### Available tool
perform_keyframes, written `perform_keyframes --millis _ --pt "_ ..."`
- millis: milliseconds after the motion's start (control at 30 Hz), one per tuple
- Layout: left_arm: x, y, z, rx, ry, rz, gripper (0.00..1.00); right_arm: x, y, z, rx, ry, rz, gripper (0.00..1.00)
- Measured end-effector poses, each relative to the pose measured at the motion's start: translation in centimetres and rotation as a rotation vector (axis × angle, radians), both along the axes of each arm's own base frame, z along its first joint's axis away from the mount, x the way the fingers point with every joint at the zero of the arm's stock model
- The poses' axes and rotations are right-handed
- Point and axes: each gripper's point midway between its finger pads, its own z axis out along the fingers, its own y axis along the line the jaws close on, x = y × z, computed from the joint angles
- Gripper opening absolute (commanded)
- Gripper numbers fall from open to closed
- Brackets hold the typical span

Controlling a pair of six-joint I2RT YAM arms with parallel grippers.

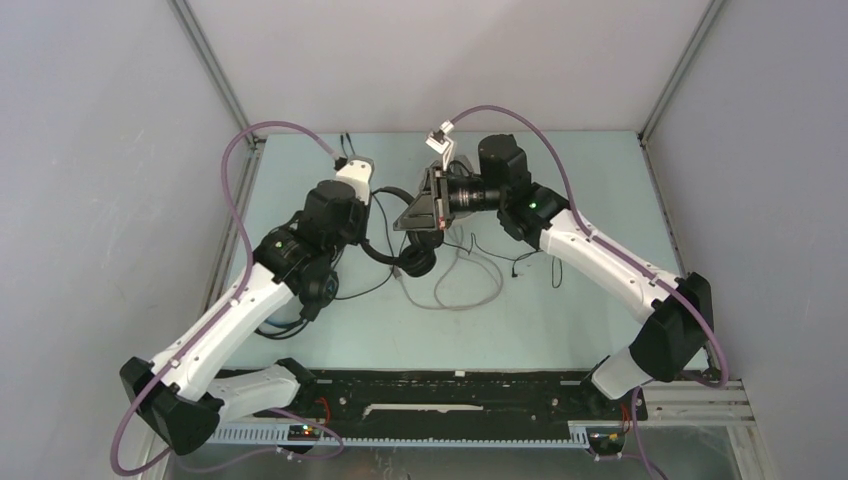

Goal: Wrap the headphones
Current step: Wrap the headphones cable around the headphones.

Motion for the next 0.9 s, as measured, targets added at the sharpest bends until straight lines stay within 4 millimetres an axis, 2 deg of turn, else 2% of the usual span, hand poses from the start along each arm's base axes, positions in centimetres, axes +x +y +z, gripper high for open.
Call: perform_keyframes --millis 200,400,700,900 --pt "0.2 0.4 -1.4 -0.035 0.059 0.101 0.0 -0.4 0.3 -0.7 -0.027 -0.001 -0.003 0.12" --pt "0.4 1.2 -0.5 -0.107 0.048 0.22 0.0 -0.8 0.8 -1.2 -0.045 -0.028 -0.004 0.12" --pt "0.4 1.6 0.3 -0.256 0.036 0.34 0.0 -0.4 1.5 -4.0 -0.165 -0.126 -0.097 0.12" --pt "0.2 1.9 1.3 -0.356 0.027 0.381 0.0 0.0 0.4 -6.0 -0.251 -0.288 -0.196 0.15"
